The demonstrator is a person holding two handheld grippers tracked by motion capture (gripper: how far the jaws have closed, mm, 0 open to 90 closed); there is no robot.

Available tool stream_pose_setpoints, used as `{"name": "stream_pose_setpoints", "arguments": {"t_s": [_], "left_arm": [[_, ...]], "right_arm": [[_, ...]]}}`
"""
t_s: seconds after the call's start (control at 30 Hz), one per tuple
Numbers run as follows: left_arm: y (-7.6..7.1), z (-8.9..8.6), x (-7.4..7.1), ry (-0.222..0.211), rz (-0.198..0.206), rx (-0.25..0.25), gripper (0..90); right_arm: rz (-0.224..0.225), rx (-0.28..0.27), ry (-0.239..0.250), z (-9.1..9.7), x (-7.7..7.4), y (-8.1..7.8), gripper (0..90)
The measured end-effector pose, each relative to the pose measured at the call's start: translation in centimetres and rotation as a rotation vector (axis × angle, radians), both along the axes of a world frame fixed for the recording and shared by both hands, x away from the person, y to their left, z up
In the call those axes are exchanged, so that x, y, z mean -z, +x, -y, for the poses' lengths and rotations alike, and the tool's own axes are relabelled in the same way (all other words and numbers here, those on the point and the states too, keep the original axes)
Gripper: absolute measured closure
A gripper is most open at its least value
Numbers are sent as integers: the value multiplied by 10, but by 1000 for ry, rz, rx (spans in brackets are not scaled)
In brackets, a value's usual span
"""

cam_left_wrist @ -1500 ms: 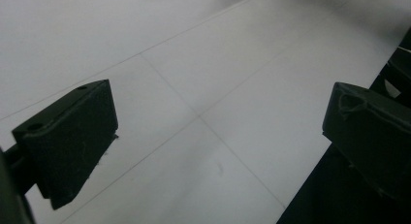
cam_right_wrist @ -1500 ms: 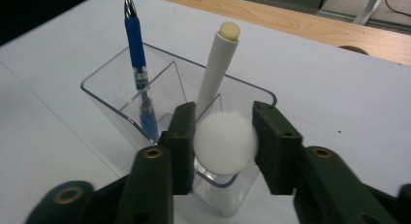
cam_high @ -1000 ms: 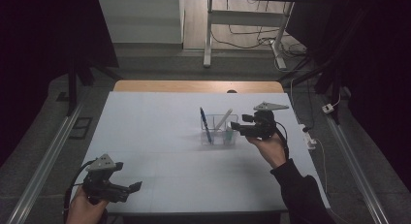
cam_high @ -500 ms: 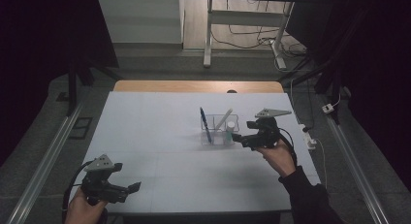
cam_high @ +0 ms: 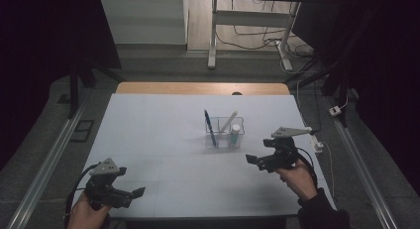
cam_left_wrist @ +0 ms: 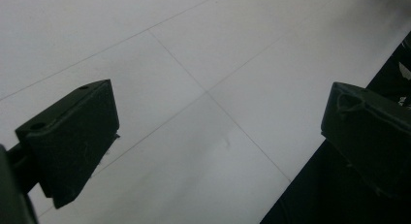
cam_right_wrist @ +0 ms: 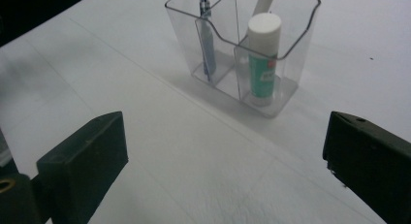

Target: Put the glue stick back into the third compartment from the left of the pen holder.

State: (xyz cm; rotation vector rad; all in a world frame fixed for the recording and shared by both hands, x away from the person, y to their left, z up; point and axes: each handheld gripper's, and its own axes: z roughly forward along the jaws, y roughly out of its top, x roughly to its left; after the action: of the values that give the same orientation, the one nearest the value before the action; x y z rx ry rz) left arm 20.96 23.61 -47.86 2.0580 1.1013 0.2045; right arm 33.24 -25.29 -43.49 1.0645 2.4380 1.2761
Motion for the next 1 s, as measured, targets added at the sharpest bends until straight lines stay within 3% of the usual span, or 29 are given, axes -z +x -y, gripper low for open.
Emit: {"name": "stream_pose_setpoints", "arguments": {"t_s": [0.3,0.53,0.77,1.0], "left_arm": [[0,0,0,-1,4,3,4],[-1,-1,0,-5,7,-1,0],[-2,-1,-1,-7,11,-6,0],[-2,-1,0,-3,9,-10,0]], "right_arm": [[25,38,-32,24,3,-28,3],[18,114,-36,50,9,-49,0],[-23,162,-49,70,17,-64,0],[-37,178,-51,75,16,-71,0]]}}
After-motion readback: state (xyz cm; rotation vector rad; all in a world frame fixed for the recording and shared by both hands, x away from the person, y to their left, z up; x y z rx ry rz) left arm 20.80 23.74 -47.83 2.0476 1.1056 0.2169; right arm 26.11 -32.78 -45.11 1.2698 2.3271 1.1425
